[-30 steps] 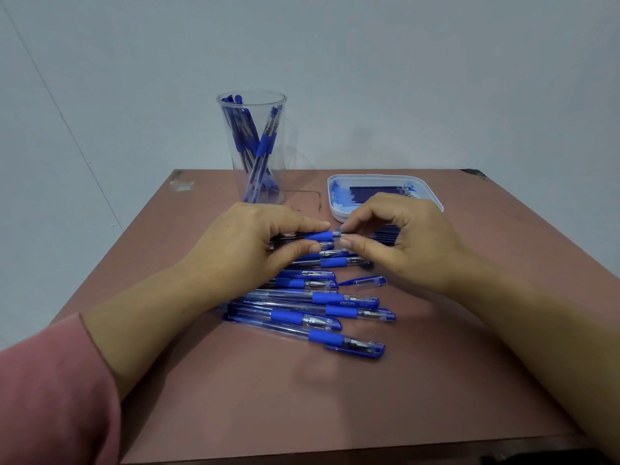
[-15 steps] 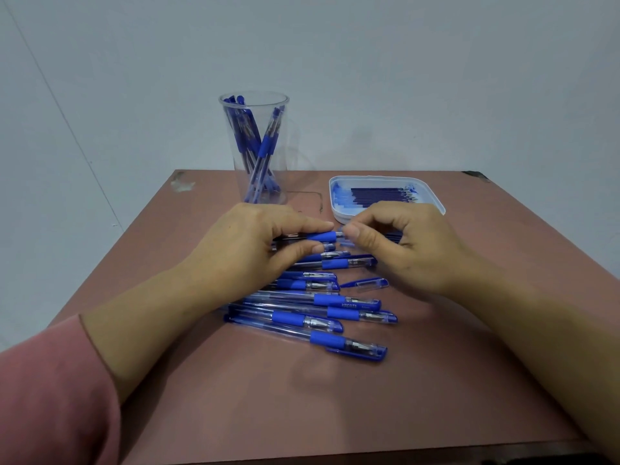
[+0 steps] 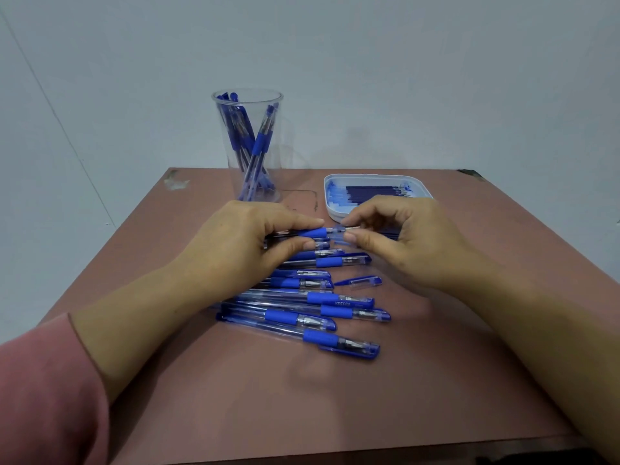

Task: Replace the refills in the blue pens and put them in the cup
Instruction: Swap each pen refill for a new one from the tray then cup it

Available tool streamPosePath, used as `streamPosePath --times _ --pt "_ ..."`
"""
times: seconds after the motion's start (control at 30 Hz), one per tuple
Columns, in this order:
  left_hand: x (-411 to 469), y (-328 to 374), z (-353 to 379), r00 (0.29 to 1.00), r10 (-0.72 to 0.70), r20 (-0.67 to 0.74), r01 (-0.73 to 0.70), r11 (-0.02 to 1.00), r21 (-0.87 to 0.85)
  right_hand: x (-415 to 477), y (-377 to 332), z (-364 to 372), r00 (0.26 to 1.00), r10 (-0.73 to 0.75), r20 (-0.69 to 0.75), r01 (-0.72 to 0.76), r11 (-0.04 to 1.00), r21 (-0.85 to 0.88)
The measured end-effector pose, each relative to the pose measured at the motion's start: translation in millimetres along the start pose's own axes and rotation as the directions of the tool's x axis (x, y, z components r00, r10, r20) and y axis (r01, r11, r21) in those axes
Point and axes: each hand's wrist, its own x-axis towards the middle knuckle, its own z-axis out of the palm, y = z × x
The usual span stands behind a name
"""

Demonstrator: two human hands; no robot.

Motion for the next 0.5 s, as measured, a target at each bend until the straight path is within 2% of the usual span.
streamPosePath --times 0.1,0.23,0.33,0.5 --pt "1 -1 -2 0.999 -0.037 -0.014 0.037 0.999 0.032 0 6 -16 0.999 0.018 0.028 -0.014 0.989 -0.146" --pt "2 -1 -3 0.999 -0.043 -0.008 0.043 0.997 0.059 -3 10 -32 0.963 0.092 0.255 0.009 0.929 -0.370" --pt "1 0 -3 0.999 -0.044 0.011 0.043 0.997 0.062 -4 4 -27 0.922 0.118 0.368 0.046 0.912 -0.408" --pt "1 0 -3 0.999 -0.032 0.027 0.031 0.999 0.045 -2 3 -18 0.895 0.083 0.439 0.130 0.891 -0.434"
